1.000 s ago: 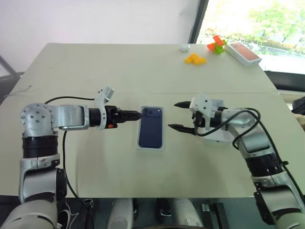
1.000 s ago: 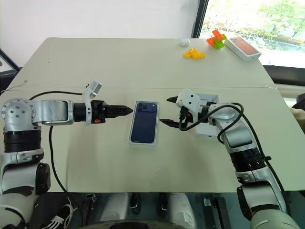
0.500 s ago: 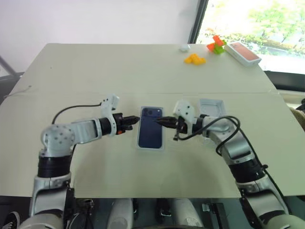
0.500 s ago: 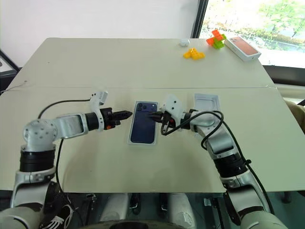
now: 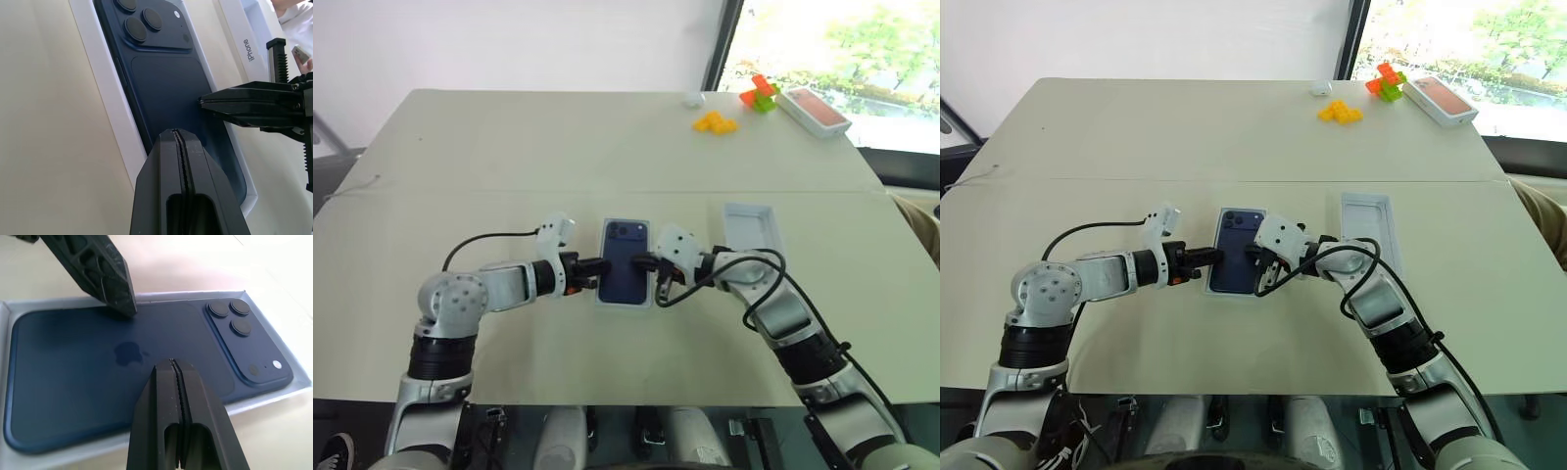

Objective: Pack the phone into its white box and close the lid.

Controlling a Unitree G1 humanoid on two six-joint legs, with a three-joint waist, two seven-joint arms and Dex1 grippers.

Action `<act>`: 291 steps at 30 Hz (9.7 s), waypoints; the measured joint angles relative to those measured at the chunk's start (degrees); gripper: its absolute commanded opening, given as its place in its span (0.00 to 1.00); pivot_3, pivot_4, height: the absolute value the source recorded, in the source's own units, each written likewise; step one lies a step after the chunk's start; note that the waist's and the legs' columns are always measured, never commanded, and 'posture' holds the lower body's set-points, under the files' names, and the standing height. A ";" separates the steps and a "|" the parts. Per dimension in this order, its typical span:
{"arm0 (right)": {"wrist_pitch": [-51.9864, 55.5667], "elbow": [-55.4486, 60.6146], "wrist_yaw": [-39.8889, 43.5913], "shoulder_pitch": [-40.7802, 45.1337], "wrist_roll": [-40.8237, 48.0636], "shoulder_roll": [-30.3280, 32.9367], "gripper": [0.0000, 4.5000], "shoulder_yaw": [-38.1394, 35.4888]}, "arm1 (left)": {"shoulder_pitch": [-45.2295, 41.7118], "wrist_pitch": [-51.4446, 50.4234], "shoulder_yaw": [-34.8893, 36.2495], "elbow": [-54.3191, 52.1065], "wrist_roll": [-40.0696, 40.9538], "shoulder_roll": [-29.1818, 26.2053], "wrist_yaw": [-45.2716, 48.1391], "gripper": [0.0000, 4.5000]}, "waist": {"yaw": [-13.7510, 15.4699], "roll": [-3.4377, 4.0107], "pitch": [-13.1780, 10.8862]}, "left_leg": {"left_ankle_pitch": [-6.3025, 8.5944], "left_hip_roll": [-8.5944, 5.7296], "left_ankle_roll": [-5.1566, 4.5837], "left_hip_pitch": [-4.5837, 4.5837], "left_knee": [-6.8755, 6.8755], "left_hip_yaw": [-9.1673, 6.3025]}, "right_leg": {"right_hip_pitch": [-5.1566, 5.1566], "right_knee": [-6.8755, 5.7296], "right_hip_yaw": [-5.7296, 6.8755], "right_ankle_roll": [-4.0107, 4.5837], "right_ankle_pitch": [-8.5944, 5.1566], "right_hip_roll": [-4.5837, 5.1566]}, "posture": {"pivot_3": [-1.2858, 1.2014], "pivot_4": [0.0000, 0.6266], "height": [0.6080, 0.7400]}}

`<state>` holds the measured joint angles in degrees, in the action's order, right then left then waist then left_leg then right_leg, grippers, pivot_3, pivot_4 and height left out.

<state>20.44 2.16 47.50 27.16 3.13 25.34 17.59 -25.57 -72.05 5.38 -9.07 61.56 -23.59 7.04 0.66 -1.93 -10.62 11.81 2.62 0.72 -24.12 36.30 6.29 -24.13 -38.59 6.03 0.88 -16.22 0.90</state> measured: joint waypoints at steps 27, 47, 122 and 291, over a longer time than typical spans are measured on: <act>48.80 19.05 -24.31 3.74 3.20 0.95 1.00 -13.62 | 7.50 26.94 5.99 -4.11 -14.89 -21.32 38.55 0.99 | -0.44 0.04 -0.03 | 0.05 0.03 -0.08 -0.17 -0.11 0.03 | -0.28 0.00 0.00 0.02 -0.01 0.02 | 0.52 0.24 0.98; 55.45 15.73 -39.59 1.01 -0.60 -7.31 0.49 -18.01 | 14.85 43.81 9.01 -4.19 -24.00 -21.02 46.23 1.00 | -0.35 0.04 -0.02 | 0.07 0.04 -0.11 -0.26 -0.12 0.05 | -0.34 0.05 0.00 -0.20 -0.13 0.00 | 0.52 0.24 0.98; 35.01 -9.82 -82.02 24.67 92.68 -35.38 0.02 -30.47 | 15.59 39.77 16.45 -4.67 -19.43 -19.43 42.13 1.00 | -3.18 0.16 -0.07 | 0.11 0.09 -0.21 -0.30 -0.31 0.09 | -0.37 0.16 0.00 -0.22 -0.11 0.02 | 0.52 0.24 0.98; 21.44 0.69 -32.15 11.08 31.79 -4.88 0.47 -10.54 | 6.73 43.98 7.74 9.26 -32.40 -4.92 29.29 0.60 | -1.32 0.34 0.33 | 0.20 0.13 -0.36 -0.45 -0.59 0.23 | -0.45 0.73 -0.02 -0.39 -0.10 -0.06 | 0.52 0.24 0.98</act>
<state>41.89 2.85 15.35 38.24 34.92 20.47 7.05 -18.84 -28.06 13.12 0.19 29.17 -28.51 36.33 -0.66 -1.59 -10.29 12.02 2.75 0.36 -24.58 35.71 6.53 -24.58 -37.86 6.01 0.49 -16.32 0.85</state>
